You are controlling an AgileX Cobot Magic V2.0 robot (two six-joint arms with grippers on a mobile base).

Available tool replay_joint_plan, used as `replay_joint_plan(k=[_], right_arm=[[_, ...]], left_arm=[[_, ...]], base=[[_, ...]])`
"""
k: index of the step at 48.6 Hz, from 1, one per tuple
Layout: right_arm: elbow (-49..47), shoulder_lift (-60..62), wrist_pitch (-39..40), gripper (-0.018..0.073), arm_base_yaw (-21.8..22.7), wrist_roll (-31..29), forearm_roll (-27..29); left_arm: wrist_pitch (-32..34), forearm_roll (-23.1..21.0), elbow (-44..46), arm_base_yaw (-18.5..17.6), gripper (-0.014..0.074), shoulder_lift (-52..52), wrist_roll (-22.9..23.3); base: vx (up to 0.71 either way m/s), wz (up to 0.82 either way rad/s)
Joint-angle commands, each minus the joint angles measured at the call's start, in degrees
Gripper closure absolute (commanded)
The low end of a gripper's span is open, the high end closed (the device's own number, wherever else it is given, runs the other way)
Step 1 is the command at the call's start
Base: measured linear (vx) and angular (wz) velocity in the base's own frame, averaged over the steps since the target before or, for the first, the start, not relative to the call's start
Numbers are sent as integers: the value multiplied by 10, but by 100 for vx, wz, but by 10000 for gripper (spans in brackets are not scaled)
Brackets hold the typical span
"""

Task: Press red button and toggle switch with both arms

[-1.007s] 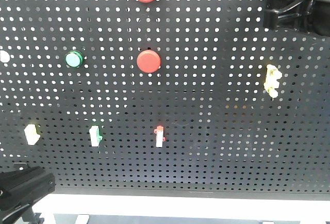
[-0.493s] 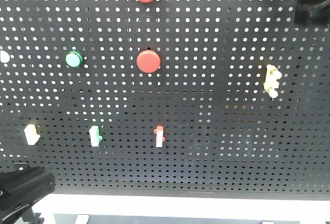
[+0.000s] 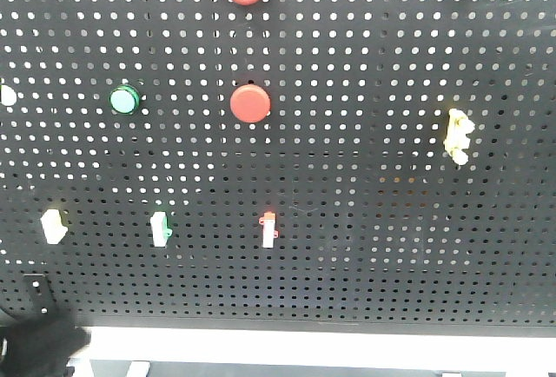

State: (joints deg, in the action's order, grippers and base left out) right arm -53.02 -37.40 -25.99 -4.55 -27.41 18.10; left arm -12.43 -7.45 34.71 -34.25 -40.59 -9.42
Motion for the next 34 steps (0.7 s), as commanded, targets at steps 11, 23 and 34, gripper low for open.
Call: replay_joint_plan(k=[11,23,34], right_arm=[[218,246,63,562,2,27,0],[288,317,76,562,2,28,5],[288,315,41,562,2,28,4]], left_arm=[[79,2,-121,-1,595,126,14],[46,3,-145,-1,595,158,14],[41,3,-145,-1,595,158,14]], base=[[0,0],[0,0],[0,0]])
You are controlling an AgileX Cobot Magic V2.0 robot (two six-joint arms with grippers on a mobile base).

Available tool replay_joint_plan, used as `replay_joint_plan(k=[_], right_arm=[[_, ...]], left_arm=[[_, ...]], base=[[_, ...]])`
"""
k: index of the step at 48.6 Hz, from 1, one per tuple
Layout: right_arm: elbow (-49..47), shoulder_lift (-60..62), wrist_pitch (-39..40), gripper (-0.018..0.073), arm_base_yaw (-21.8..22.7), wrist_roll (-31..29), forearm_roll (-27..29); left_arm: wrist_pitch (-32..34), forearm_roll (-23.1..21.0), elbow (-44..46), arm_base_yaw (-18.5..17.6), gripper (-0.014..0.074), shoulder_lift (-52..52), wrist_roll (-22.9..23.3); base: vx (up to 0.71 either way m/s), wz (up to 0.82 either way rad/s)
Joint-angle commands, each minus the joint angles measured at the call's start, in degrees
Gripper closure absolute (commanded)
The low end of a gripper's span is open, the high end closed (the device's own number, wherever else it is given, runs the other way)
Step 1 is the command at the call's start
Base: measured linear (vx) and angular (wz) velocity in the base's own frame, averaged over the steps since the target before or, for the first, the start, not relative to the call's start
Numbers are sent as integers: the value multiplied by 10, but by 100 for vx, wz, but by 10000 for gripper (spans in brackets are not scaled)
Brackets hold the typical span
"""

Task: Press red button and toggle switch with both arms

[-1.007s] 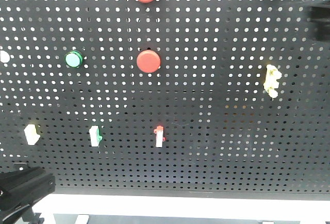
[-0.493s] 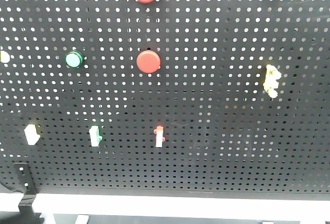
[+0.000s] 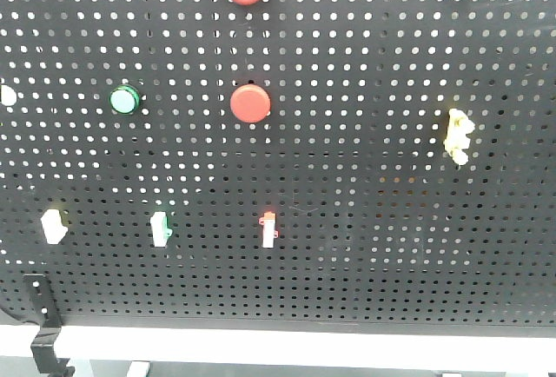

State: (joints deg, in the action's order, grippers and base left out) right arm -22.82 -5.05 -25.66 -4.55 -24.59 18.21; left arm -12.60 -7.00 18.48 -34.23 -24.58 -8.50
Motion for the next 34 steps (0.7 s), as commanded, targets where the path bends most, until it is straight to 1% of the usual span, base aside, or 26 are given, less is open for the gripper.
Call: replay_joint_plan(k=[1,16,20,22,26,31,34], right_arm=[[-14,-8,39,562,2,0,3],[-14,-8,39,562,2,0,3],[-14,-8,39,562,2,0,3],[-14,-8,39,562,2,0,3],[-14,-8,39,562,2,0,3],[-14,-8,39,562,2,0,3],[-14,-8,39,562,2,0,3]], left_arm=[[42,-1,17,-1,595,-2,5],[42,-1,17,-1,595,-2,5],[46,-1,5,0,595,5,4],[54,5,-6,5,595,15,1],[93,16,-37,39,595,46,-1],[171,16,-90,104,595,97,0],[198,16,-121,142,595,129,0]], base=[[0,0],[0,0],[0,0],[0,0],[0,0],[0,0],[0,0]])
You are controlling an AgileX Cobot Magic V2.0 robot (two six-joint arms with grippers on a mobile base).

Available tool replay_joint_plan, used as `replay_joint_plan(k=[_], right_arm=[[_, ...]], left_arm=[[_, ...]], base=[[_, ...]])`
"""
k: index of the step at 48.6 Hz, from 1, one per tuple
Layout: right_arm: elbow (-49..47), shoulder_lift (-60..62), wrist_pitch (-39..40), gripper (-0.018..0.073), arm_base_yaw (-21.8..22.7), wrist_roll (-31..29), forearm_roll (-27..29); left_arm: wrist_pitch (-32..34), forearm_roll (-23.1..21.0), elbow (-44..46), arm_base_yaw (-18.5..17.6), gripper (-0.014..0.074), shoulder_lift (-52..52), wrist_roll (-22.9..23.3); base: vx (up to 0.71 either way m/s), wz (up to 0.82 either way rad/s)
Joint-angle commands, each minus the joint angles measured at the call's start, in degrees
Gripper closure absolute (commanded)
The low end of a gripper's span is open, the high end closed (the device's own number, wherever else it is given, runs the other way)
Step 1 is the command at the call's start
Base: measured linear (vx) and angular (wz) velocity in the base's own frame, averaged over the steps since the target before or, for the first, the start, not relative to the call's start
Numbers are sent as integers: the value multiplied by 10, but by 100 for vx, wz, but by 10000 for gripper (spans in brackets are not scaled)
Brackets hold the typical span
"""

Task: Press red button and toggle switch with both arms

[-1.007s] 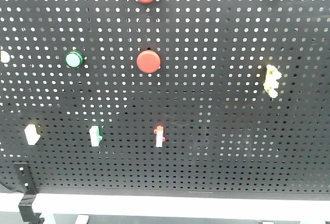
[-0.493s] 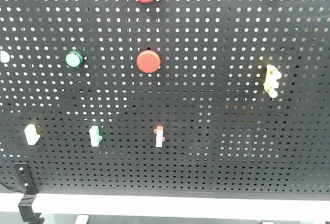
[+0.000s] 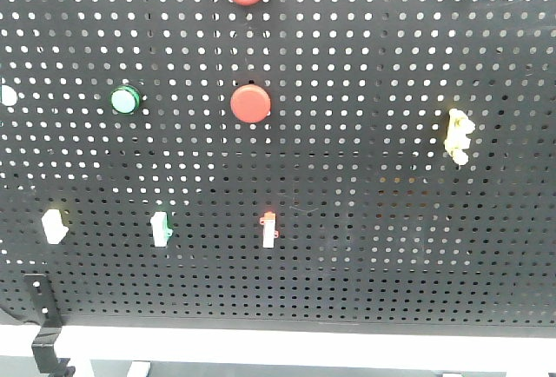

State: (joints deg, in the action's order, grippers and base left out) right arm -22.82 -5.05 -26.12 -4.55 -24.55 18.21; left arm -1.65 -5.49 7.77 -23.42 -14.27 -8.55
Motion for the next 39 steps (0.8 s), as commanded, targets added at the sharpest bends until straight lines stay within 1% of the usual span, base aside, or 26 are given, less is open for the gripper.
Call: replay_joint_plan(k=[1,6,11,13,16,19,39], right_arm=[[-14,-8,43,562,2,-1,3],[-14,-8,43,562,2,-1,3],[-14,-8,43,562,2,-1,3],[-14,-8,43,562,2,-1,3],[-14,-8,43,562,2,-1,3],[-14,-8,43,562,2,-1,3],[-14,-8,43,562,2,-1,3]], left_arm=[[94,0,-24,45,595,36,0],[101,0,-73,95,595,90,0],[98,0,-115,131,595,141,5],[59,4,-113,142,595,162,4],[46,18,-113,154,595,160,2],[39,18,-113,160,595,159,2],[40,18,-113,160,595,159,2]], base=[[0,0],[0,0],[0,0],[0,0],[0,0],[0,0],[0,0]])
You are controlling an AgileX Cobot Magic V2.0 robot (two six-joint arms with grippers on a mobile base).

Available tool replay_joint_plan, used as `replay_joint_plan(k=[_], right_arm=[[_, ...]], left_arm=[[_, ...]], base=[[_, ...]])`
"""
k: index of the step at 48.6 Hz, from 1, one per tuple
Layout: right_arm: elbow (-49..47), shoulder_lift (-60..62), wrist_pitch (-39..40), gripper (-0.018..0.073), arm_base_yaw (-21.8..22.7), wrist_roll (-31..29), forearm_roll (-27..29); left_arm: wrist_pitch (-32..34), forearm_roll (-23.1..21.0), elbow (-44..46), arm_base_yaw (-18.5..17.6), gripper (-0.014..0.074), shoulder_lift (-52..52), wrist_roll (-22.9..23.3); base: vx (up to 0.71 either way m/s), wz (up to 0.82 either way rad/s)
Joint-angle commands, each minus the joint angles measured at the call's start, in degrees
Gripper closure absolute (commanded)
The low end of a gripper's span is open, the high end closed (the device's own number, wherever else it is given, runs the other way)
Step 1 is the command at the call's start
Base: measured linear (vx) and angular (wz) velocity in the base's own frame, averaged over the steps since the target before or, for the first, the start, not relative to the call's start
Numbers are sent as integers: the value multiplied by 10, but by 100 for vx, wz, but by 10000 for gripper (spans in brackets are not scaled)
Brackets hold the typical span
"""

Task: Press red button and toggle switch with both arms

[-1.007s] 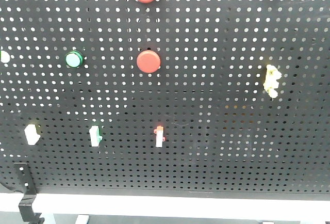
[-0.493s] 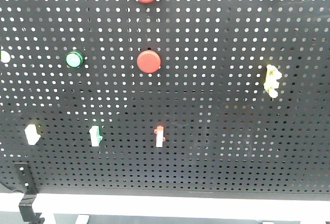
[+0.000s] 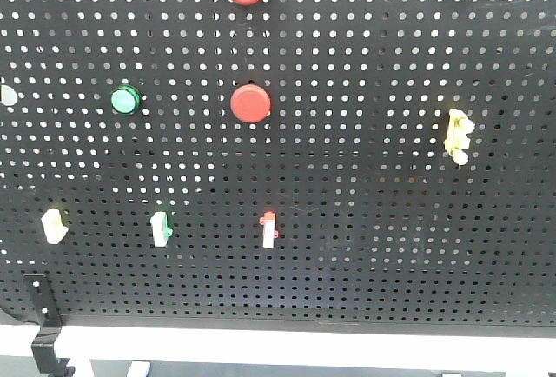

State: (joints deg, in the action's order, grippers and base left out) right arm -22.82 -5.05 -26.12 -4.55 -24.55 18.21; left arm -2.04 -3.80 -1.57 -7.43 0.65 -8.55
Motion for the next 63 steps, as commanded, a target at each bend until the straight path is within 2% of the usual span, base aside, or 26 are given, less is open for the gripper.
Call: replay_joint_plan(k=[1,28,33,38,46,57,63], right_arm=[[-14,-8,43,562,2,-1,3],[-14,-8,43,562,2,-1,3],[-14,-8,42,562,2,3,-20],[-8,-8,50,562,2,66,-83],[69,-8,149,562,2,201,-199],[203,-6,246,562,5,232,-205],[247,21,261,562,41,269,-205]], left_arm=[[44,1,-20,0,595,10,2],[44,1,-20,0,595,10,2],[44,1,-20,0,595,10,2],[44,1,-20,0,595,10,2],[44,1,-20,0,595,10,2],[44,1,-20,0,595,10,2],[44,1,-20,0,595,10,2]], base=[[0,0],[0,0],[0,0],[0,0],[0,0],[0,0],[0,0]])
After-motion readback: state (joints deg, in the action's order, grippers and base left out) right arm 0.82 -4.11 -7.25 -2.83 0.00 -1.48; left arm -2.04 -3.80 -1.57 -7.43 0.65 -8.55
